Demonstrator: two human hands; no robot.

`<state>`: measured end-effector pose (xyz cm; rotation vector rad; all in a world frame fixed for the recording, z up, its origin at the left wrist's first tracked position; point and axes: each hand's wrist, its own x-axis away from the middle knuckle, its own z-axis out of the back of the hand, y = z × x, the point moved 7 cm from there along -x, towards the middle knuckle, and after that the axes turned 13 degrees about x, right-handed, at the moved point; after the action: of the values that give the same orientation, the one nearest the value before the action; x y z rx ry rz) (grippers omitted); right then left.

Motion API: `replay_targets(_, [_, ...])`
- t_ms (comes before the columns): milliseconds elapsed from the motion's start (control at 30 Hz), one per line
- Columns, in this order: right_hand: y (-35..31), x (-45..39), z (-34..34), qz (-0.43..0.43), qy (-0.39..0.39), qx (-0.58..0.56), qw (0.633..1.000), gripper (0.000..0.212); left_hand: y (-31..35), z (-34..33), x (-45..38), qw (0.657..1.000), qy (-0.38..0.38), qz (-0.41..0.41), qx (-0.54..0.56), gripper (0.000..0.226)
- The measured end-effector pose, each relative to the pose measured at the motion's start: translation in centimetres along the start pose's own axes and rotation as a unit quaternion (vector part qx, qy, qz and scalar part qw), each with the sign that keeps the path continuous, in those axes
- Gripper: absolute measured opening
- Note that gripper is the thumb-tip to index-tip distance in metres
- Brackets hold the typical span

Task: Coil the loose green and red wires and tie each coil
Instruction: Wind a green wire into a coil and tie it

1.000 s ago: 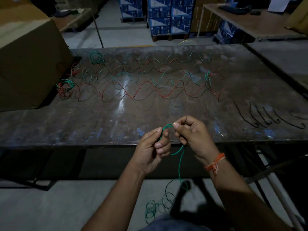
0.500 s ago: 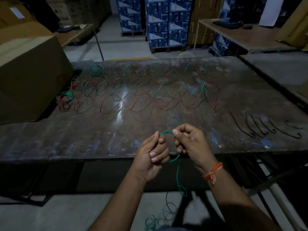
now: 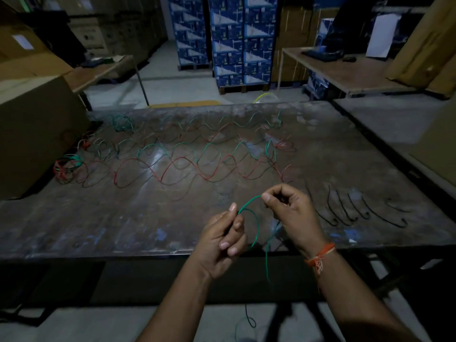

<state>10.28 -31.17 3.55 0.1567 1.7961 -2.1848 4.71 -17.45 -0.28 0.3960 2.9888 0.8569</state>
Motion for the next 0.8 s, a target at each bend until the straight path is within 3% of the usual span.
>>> replay_targets(133, [2.7, 0.1, 2.6, -0.032, -0.006, 0.013, 0.999, 0.012, -2.0, -1.8, -1.0, 0.99, -0.072, 0.001, 0.121, 0.022])
replay_targets(233, [5.0, 1.0, 2.5, -0.056, -0.103, 0.014, 0.993, 0.009, -3.0, -3.0, -1.2, 0.964, -0.126, -0.009, 0.235, 0.031])
replay_targets(333, [7.4, 2.8, 2.5, -0.082, -0.18, -0.012, 0.98, 0.007, -3.0, -3.0, -1.3, 0.959, -0.116, -0.05, 0.255, 0.039])
replay_targets(500, [11.0, 4.4, 4.8, -0.107, -0.178, 0.038, 0.977, 0.012, -1.9, -2.7, -1.1, 0.953, -0.092, -0.07, 0.282, 0.035])
replay_targets(700, [9.5, 4.8, 7.5, 0.044, -0.156, 0.218, 0.963, 0.005, -0.6, -0.5, -1.7, 0.948, -0.051, -0.096, 0.299, 0.029])
replay_targets(800, [6.0, 5.2, 8.0, 0.156, -0.165, 0.261, 0.938, 0.009, -0.9, 0.0, -1.9, 0.961, 0.041, -0.129, 0.241, 0.015])
